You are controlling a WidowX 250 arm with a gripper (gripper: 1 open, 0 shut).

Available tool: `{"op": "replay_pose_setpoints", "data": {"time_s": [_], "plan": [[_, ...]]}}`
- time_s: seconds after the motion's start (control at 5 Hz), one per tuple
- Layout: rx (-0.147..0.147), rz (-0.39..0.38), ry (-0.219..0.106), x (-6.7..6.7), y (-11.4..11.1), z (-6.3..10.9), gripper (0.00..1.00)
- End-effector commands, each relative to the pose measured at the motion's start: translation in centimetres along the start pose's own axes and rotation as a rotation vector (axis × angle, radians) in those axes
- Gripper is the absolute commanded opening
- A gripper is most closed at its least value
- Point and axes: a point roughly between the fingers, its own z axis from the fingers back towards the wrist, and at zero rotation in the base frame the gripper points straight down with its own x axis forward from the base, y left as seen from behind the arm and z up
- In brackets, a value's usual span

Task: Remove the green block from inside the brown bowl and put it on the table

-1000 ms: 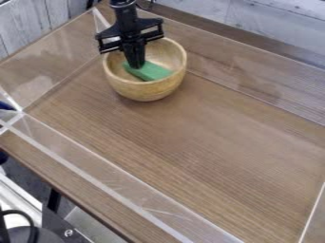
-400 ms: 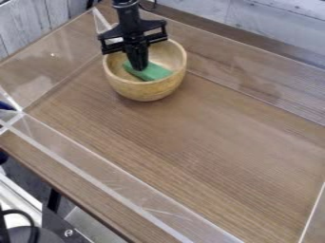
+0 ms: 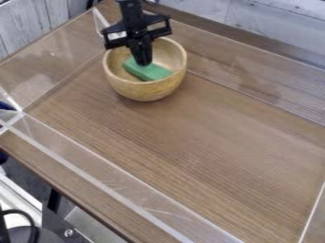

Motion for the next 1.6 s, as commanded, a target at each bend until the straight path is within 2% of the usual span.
{"op": "replay_pose_setpoints", "data": {"time_s": [0.0, 0.2, 0.4, 0.6, 0.8, 1.0, 1.4], "plan": [[-0.049, -0.052, -0.088, 0.3, -2.1, 5.1, 0.0], [-0.048, -0.137, -0.068, -1.3, -4.6, 5.7, 0.0], [-0.024, -0.199, -0.052, -4.0, -7.3, 5.5, 0.0], [0.005, -0.139, -0.06, -3.9, -6.8, 5.4, 0.0], [0.002, -0.171, -0.054, -5.4, -7.8, 5.1, 0.0], [0.008, -0.187, -0.051, -6.3, -8.5, 4.4, 0.0], [0.066, -0.235, -0.139, -8.9, -10.0, 2.6, 0.0]]}}
